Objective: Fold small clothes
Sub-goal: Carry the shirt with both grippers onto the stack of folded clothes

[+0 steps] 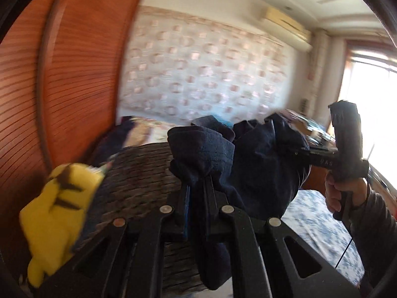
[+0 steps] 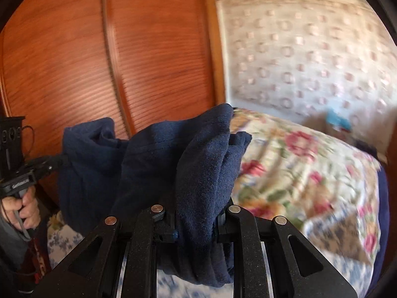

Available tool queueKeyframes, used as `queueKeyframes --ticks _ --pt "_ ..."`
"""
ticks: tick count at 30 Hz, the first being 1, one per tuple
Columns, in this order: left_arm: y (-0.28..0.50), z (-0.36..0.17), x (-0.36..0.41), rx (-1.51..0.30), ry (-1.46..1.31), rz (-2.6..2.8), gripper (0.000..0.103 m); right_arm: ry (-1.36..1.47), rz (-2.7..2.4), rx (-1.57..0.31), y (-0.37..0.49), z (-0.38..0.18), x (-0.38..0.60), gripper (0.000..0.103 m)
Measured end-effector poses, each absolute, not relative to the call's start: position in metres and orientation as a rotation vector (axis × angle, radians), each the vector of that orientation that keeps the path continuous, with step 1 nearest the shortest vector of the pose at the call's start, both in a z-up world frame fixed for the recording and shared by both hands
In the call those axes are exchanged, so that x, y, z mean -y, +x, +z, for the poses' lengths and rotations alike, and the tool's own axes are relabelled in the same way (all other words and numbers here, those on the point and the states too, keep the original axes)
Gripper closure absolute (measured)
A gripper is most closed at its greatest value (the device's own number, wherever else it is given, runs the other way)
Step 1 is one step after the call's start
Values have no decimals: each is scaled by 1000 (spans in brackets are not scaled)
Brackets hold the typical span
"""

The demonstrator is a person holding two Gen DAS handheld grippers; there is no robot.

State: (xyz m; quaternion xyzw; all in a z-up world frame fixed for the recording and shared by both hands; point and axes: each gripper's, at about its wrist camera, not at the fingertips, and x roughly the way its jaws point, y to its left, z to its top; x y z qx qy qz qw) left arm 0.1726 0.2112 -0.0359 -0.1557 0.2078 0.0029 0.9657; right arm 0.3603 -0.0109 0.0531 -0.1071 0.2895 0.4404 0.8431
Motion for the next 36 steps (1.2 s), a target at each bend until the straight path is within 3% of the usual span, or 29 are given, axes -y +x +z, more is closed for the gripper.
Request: queueKeyframes --ticks 9,19,23,24,28,30,31,36 --pt "164 -97 -246 -524 -404 115 96 -396 1026 -642 387 29 -130 90" --pt "150 -124 -240 -605 -371 144 96 -392 1015 -655 406 -2 -197 90" --pt "150 -121 -239 -608 -366 138 96 -327 976 -681 420 1 -185 79" --pt "153 -120 -241 -608 -365 136 96 -315 971 -677 422 5 -179 72" --pt "150 -116 -246 -615 -368 119 94 -258 914 -641 428 20 -151 67" --pt "148 -111 -246 -619 -348 125 92 -222 904 -645 431 24 -137 53" --pt "147 -109 -245 -618 -340 127 92 -213 908 -649 430 24 -131 51" --pt "134 -91 -242 -582 -292 147 86 -204 892 -716 431 4 -112 50"
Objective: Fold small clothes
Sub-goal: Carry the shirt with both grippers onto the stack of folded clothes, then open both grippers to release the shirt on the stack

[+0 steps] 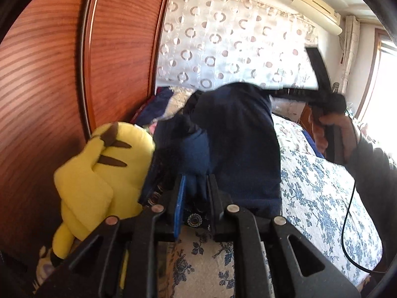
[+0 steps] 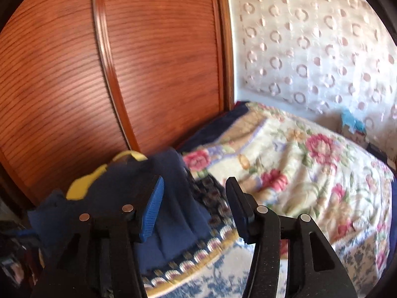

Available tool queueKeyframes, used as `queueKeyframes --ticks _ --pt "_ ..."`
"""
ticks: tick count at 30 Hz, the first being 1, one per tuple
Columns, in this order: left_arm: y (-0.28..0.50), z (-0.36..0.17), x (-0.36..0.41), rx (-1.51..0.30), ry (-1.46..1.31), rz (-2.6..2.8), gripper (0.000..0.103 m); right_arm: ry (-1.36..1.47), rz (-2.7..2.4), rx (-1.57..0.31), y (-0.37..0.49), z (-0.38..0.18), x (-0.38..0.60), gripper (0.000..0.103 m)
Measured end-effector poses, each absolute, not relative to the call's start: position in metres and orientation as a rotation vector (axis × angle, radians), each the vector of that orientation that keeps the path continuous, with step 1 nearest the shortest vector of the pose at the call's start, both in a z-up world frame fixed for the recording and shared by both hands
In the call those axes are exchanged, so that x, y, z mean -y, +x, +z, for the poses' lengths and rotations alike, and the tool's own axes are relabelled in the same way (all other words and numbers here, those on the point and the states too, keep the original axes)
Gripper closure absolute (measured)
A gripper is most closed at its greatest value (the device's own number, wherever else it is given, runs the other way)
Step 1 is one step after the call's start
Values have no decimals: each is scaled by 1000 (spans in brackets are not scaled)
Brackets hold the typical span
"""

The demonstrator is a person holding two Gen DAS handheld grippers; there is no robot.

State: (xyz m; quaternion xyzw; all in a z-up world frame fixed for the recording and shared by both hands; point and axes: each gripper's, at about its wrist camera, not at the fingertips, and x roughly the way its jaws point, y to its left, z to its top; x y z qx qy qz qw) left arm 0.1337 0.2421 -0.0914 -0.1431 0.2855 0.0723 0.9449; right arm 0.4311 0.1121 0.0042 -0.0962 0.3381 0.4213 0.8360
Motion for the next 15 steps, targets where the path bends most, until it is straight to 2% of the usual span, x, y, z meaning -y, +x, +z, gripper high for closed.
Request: queueKeyframes --ticks 5,15 --pt "130 -80 -229 -578 -222 145 80 -179 880 -751 423 -11 -100 50" --pt "134 -65 -180 -564 -138 105 80 -173 809 -667 344 2 -31 50"
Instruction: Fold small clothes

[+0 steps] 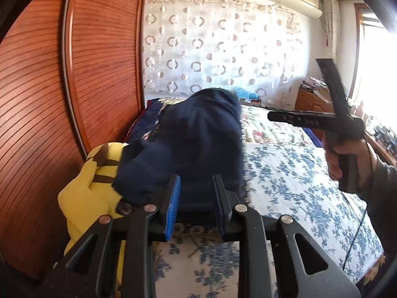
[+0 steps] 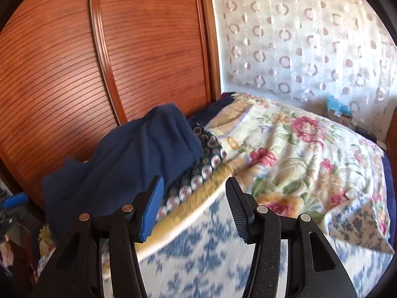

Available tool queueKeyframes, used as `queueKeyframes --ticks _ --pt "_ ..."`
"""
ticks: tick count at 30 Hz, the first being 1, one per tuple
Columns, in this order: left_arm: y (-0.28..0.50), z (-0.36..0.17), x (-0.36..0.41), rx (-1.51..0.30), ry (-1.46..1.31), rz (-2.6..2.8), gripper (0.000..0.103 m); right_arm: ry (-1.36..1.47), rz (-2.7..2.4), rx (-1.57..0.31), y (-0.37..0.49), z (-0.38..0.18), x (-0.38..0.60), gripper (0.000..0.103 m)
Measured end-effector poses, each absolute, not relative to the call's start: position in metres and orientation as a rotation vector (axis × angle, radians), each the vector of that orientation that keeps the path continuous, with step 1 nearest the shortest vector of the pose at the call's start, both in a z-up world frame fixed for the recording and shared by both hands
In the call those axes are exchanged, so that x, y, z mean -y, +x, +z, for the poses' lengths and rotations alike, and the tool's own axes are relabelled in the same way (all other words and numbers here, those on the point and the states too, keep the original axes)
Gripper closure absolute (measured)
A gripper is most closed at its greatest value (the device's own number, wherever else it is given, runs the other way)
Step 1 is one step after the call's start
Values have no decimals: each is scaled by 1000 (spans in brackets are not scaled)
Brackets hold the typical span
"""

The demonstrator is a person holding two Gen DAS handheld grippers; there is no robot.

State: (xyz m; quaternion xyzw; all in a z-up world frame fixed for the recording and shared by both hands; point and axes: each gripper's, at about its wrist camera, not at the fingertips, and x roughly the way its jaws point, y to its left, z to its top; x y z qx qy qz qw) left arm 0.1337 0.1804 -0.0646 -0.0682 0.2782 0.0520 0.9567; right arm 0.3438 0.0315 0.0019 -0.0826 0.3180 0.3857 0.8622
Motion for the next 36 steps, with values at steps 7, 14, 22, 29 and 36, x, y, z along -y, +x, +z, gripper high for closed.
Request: queueKeyframes --ticks 7,14,22,29,36 --pt "130 -55 -133 -561 -95 42 80 -154 758 -615 285 19 27 50" --pt "123 -47 -91 -560 -73 -17 80 -121 680 -578 227 30 86 46" --pt "110 -36 -58 -548 -84 -68 79 -91 560 -571 174 37 138 25" --pt "104 -12 -37 -519 -79 -110 79 -44 425 -508 130 62 182 24" --pt "97 22 -22 -454 -59 -119 79 -10 318 -403 99 99 217 24"
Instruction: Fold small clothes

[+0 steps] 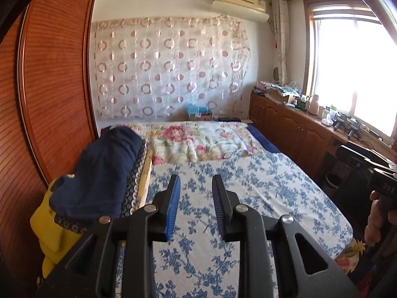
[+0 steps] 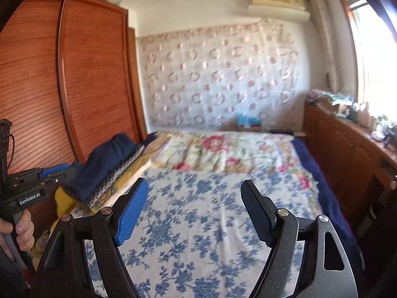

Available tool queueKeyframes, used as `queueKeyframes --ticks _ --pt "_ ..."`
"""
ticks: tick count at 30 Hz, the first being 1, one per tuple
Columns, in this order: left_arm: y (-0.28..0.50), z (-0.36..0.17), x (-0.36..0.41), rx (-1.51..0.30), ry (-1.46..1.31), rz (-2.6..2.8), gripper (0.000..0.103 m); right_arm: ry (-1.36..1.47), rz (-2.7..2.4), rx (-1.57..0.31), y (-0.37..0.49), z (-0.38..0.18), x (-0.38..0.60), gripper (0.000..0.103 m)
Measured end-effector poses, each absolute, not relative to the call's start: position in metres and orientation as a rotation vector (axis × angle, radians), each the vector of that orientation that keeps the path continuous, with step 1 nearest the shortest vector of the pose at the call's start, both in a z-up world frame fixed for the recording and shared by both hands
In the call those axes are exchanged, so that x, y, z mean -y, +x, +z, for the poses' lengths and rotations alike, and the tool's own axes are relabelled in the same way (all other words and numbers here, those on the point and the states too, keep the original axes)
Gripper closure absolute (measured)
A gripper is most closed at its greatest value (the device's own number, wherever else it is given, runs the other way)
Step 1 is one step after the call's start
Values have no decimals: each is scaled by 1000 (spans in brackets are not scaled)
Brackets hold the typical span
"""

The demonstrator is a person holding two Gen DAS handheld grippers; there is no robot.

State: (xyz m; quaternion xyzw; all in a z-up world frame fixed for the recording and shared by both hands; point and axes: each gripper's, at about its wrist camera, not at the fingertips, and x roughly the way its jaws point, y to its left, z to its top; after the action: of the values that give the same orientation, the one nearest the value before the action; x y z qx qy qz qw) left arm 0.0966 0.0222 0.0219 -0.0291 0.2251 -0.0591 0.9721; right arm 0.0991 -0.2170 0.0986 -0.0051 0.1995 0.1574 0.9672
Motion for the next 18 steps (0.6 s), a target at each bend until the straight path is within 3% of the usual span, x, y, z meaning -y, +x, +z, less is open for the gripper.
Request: queueKeyframes --ticks 18 --pt "82 46 -11 -382 -27 -102 78 -6 195 -344 89 115 240 24"
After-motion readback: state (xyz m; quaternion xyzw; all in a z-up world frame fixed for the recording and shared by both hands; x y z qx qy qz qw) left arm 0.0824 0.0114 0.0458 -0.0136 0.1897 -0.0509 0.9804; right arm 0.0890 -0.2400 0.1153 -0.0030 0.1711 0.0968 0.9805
